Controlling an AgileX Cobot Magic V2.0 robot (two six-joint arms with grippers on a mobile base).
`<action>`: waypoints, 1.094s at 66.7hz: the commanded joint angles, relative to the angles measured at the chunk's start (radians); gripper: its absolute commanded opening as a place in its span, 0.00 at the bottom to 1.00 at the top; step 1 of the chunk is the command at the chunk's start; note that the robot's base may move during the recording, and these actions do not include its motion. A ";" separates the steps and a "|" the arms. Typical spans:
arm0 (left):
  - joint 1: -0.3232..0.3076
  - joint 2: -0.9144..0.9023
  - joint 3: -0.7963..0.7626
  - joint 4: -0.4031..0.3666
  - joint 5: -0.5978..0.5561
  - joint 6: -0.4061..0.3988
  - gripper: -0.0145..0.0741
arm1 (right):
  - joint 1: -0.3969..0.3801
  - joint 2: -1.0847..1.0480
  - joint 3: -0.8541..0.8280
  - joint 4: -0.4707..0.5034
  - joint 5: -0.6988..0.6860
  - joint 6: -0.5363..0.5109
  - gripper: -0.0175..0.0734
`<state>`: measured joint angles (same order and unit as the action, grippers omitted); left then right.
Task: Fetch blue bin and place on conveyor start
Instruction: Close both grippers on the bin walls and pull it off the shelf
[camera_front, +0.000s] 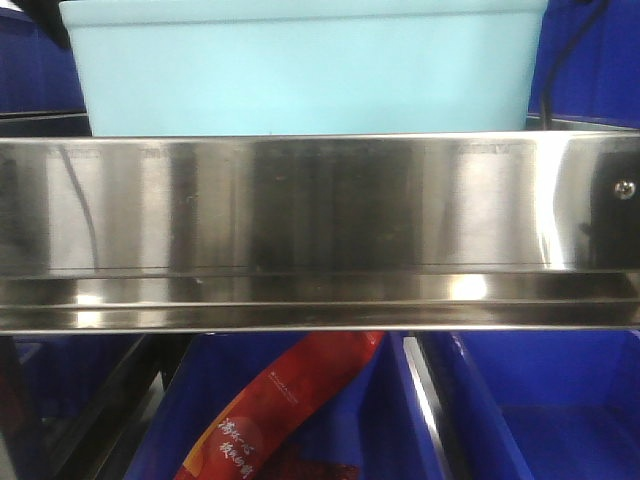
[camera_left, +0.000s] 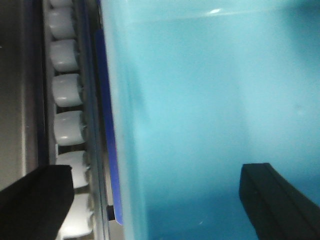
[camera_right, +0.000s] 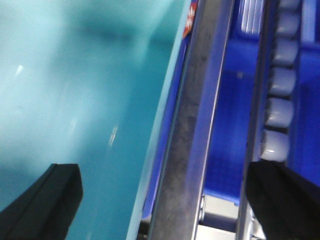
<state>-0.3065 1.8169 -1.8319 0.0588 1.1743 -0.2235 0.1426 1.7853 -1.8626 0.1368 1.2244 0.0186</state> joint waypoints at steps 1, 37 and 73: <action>0.005 0.016 -0.006 -0.004 -0.014 -0.006 0.81 | 0.006 0.026 -0.008 0.001 -0.003 -0.002 0.82; 0.005 0.028 -0.006 0.000 -0.011 -0.006 0.04 | 0.041 0.102 -0.008 -0.028 -0.011 -0.002 0.03; 0.000 -0.033 -0.112 -0.002 0.047 -0.006 0.04 | 0.041 -0.025 -0.010 -0.036 -0.004 -0.002 0.03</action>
<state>-0.3004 1.8374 -1.8956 0.0585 1.2349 -0.2345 0.1811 1.8258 -1.8641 0.1087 1.2314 0.0383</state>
